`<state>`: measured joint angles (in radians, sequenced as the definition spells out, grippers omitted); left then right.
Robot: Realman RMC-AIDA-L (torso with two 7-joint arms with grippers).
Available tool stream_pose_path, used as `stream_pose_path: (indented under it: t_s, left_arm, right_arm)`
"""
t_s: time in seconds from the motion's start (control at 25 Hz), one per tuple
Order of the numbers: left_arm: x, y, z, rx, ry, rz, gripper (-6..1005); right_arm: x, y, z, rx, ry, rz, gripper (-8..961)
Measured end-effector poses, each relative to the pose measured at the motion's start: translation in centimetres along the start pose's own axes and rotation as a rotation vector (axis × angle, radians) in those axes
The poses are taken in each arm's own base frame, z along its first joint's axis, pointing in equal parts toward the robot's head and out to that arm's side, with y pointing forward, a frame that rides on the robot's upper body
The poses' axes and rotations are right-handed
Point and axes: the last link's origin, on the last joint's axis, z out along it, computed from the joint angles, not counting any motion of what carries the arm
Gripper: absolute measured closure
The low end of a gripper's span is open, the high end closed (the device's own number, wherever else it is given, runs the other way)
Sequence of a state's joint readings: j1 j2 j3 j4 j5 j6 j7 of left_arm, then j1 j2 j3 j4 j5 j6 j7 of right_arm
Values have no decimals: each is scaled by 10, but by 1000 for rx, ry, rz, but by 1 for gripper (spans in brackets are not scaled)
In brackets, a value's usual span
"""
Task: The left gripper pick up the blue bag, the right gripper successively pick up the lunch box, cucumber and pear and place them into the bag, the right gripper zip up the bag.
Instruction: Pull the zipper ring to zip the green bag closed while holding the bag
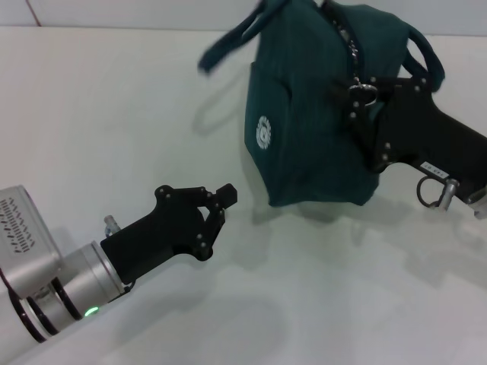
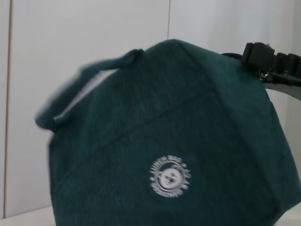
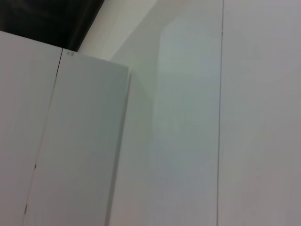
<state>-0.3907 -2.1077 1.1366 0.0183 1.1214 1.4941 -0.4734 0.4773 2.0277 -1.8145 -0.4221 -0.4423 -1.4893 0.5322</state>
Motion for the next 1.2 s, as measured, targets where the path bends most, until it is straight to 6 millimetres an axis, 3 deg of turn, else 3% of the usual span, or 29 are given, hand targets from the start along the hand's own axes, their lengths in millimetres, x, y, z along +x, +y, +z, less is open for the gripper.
stream_pose_path:
  t_s: [0.2, 0.52, 0.88, 1.2]
  left_arm:
    - [7, 3, -3, -7, 54, -3, 1000]
    - [22, 8, -9, -40, 165, -28, 806]
    - [32, 6, 22, -178, 120, -213, 664]
    - [34, 3, 27, -170, 126, -216, 292]
  right_arm:
    - [3, 1, 0, -10, 17, 3, 918]
    - [4, 1, -1, -9, 25, 3, 918]
    - [5, 3, 0, -16, 28, 6, 918]
    - [5, 5, 1, -24, 26, 7, 919]
